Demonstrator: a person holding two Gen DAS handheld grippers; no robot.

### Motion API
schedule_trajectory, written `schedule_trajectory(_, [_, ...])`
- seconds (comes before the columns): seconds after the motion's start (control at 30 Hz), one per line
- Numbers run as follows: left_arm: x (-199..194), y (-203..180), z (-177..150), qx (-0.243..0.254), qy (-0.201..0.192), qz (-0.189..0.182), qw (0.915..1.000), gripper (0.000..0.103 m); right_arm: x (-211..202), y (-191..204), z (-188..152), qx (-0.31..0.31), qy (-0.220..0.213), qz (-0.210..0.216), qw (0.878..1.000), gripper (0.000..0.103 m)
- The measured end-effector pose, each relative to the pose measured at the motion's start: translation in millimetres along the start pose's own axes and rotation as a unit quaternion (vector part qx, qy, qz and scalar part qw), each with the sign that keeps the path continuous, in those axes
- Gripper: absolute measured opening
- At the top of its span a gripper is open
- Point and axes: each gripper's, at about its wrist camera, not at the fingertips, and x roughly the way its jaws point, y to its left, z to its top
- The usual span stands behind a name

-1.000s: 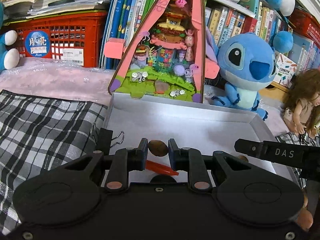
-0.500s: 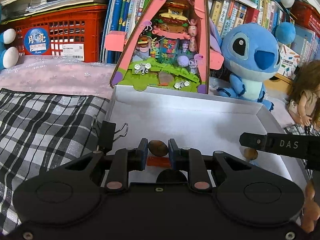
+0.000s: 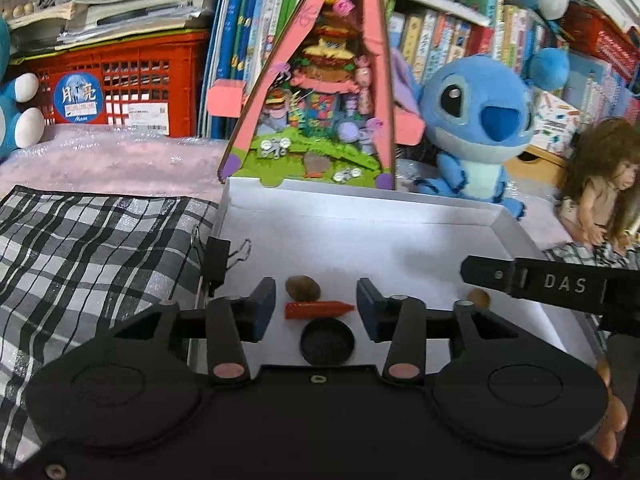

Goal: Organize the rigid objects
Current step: 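Open the left gripper to drop the brown ball while the right gripper releases the dome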

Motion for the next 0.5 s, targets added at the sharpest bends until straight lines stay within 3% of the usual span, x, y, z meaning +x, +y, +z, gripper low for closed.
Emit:
schedule_trajectory(0.1, [-15,-3,-5,0.009,-0.014,-0.004,0.9998,0.062,-12,2,-4,-0.013,-0.009,0.007,1.000,0.066])
schedule_trajectory(0.2, [-29,-5,-11,0.015,-0.022,-0.008,0.9996,0.069,-26,4,-9,-0.028,-0.020,0.017,0.999,0.072])
schedule_trajectory(0.5, [-72,-8,-31,0.025,-0.047,-0.021,0.9984,0.080,-73,6,-25,-0.075,-0.053,0.032,0.995,0.084])
